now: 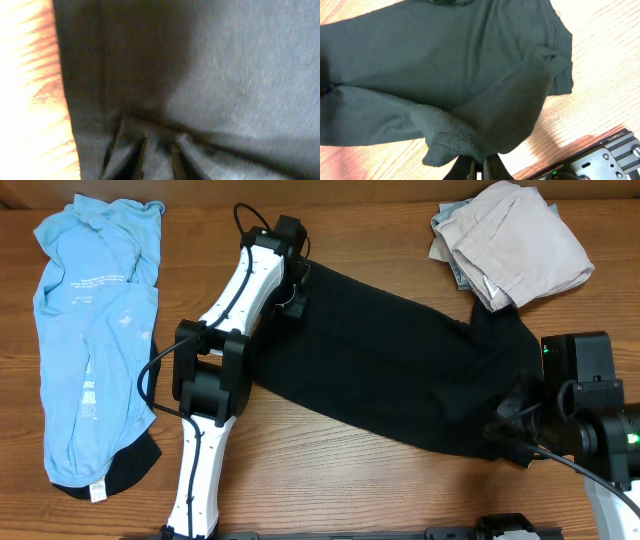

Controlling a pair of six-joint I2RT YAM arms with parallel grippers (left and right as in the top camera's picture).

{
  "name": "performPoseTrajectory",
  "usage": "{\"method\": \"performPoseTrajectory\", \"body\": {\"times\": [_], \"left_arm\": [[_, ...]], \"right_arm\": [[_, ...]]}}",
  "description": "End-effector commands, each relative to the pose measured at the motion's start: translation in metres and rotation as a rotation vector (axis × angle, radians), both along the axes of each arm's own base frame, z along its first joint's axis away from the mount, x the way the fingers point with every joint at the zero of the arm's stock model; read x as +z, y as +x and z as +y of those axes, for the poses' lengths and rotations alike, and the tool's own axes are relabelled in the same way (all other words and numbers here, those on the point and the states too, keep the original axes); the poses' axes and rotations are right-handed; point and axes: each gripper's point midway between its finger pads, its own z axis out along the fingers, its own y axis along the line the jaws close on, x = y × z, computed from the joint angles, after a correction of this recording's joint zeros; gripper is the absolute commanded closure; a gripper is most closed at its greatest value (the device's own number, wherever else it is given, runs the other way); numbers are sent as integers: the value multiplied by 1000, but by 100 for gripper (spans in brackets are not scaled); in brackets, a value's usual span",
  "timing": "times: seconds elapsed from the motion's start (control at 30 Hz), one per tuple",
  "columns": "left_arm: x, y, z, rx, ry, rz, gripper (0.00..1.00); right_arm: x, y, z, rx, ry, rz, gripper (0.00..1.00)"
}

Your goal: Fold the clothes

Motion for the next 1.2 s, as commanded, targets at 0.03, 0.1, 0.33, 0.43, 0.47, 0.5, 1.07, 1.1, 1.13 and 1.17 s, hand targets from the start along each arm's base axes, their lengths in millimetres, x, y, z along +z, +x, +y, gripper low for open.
{"method": "performPoseTrajectory", "body": {"times": [0.03, 0.1, 0.33, 0.43, 0.47, 0.5, 1.07, 1.1, 1.13, 1.17], "left_arm": [[-4, 4, 3, 49, 8, -13, 62], [-4, 6, 3, 67, 6, -18, 59], [-16, 3, 4, 126, 11, -1, 59], [-21, -1, 5, 126, 18, 18, 61], [-21, -3, 5, 126, 21, 24, 65], [-21, -3, 6, 126, 25, 25, 69], [16, 13, 20, 153, 36, -25, 96], [24, 17, 22, 157, 40, -38, 96], [32, 19, 25, 162, 44, -51, 96], [43, 22, 28, 167, 49, -65, 96]], "right_arm": [[7, 4, -4, -6, -18, -34, 96], [7, 4, -4, -6, -18, -35, 96], [7, 5, -4, -6, -18, -36, 96], [7, 5, -4, -6, -18, -36, 96], [7, 5, -4, -6, -18, -36, 96], [7, 5, -4, -6, -18, -36, 96], [10, 10, -4, -6, -16, -60, 96], [10, 11, -4, -6, -16, -66, 96], [11, 13, -3, 0, -17, -74, 96], [12, 15, -3, 11, -21, -83, 96]]}}
